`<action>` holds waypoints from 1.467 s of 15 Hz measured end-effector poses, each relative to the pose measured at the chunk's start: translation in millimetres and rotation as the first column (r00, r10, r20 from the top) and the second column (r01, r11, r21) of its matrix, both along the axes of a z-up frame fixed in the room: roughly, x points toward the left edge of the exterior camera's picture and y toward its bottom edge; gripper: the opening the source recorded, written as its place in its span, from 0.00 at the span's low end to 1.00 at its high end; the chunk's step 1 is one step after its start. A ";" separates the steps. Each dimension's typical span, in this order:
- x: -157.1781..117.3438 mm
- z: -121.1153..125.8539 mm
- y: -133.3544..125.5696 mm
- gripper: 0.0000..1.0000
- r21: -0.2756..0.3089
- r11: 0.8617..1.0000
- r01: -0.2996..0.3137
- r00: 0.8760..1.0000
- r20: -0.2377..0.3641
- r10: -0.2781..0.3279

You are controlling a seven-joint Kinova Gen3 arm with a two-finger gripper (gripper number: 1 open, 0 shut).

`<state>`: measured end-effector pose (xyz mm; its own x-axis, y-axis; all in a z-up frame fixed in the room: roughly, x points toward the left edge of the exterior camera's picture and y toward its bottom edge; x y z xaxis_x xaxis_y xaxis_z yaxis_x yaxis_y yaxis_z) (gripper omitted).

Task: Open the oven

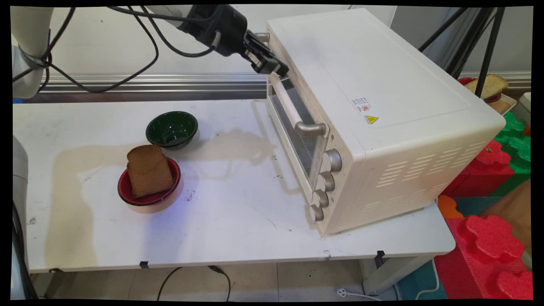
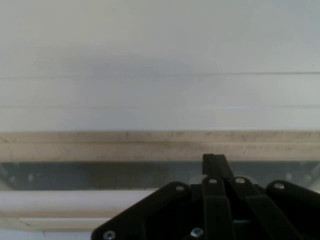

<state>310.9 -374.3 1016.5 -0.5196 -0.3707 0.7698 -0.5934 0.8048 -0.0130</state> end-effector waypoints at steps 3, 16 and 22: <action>-3.1 -5.6 -1.7 0.00 0.009 1.000 -0.010 1.000 -0.001 0.010; 0.9 -29.4 7.1 0.00 0.045 0.998 -0.044 0.999 0.019 0.043; 24.5 -39.2 26.6 0.00 0.058 0.997 -0.041 0.997 0.066 0.037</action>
